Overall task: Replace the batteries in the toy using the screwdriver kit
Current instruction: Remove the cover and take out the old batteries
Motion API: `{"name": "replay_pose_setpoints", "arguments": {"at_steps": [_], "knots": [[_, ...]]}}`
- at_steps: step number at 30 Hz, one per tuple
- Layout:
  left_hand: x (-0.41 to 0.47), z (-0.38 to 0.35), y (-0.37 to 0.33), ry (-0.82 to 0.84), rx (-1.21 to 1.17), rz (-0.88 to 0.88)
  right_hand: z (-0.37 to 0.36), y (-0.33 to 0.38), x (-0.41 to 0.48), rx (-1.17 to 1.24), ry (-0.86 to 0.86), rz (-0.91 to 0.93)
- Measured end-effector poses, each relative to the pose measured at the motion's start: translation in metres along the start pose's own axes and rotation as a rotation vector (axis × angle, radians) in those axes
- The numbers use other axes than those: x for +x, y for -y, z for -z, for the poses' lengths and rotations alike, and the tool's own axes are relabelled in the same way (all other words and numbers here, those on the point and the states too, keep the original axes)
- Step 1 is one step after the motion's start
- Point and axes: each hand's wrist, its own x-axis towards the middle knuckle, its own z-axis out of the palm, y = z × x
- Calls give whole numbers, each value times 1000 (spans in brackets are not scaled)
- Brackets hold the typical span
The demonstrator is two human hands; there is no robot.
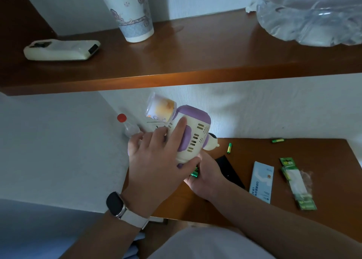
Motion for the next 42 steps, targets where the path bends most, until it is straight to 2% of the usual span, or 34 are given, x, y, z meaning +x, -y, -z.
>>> {"name": "replay_pose_setpoints", "arguments": {"at_steps": [3, 6, 12, 16, 24, 30, 33, 36, 39, 42], "knots": [[-8, -10, -9, 106, -10, 21, -4, -4, -4, -26, 78, -3], [-10, -19, -8, 159, -37, 51, -3, -5, -7, 2, 61, -14], [-4, -28, 1, 104, -73, 51, -11, -2, -1, -45, 34, 6], [-2, -30, 10, 107, -58, 62, -9, -2, 2, 6, -25, -53], [-2, -36, 28, 93, -23, 68, -11, 3, 0, -14, -21, -150], [-4, -44, 35, 83, -100, 144, -5, 3, 5, -79, -57, -162], [-7, -50, 38, 191, -287, 300, 0, 3, 8, -129, -71, -164], [-14, -61, 45, 326, -672, 513, 8, 2, 12, -151, -62, -153], [-27, -78, 53, 336, -1064, 734, 16, 2, 14, -149, -81, -129], [-44, -96, 58, 343, -1344, 901, 24, -1, 14, -179, -121, -111]]}}
